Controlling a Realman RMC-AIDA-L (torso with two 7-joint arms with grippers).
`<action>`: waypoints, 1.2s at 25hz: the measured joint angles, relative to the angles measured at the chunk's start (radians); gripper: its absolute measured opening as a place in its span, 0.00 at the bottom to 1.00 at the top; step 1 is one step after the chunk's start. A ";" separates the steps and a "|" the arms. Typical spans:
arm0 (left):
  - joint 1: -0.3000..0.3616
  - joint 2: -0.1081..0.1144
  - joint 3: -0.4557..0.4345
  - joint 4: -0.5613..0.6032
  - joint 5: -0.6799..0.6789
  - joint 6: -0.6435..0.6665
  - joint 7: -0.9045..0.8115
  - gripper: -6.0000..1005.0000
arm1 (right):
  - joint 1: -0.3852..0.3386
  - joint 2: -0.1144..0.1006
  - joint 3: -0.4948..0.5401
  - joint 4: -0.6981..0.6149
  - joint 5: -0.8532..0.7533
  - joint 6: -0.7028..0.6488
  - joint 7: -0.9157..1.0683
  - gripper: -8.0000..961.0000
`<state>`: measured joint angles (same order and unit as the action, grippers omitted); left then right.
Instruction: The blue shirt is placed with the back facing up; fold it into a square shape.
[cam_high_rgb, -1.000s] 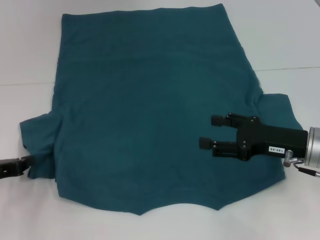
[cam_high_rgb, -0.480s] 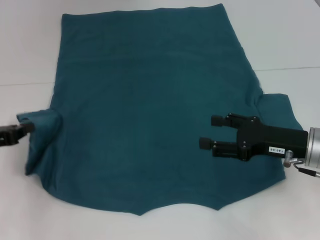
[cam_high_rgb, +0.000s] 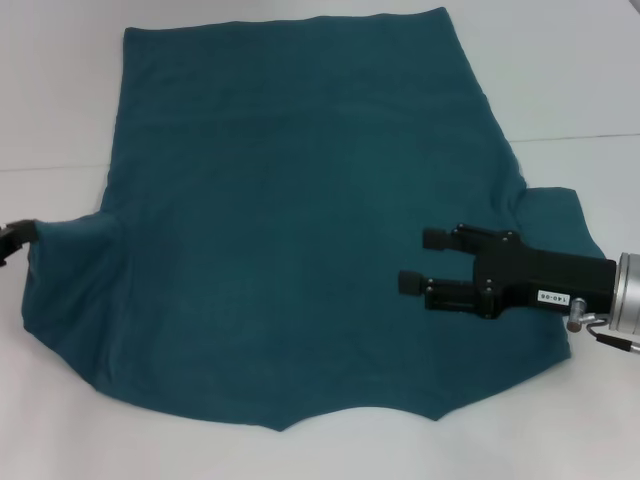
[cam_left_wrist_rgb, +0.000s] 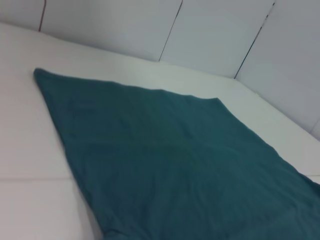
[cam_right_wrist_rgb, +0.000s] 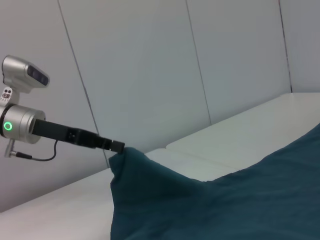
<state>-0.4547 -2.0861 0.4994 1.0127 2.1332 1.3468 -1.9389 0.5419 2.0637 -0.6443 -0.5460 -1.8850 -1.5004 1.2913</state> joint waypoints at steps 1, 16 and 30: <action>-0.002 0.000 0.000 0.012 -0.002 0.005 -0.004 0.01 | 0.001 0.001 0.000 0.000 0.000 0.000 0.000 0.88; -0.042 -0.036 0.045 0.039 -0.048 0.053 -0.029 0.03 | 0.004 0.006 0.000 0.000 0.000 0.005 0.002 0.87; -0.091 -0.071 0.080 -0.076 -0.067 -0.021 -0.010 0.04 | 0.002 0.009 0.005 0.002 0.000 0.024 0.002 0.86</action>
<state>-0.5454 -2.1576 0.5797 0.9368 2.0662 1.3255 -1.9493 0.5439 2.0726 -0.6396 -0.5445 -1.8853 -1.4760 1.2932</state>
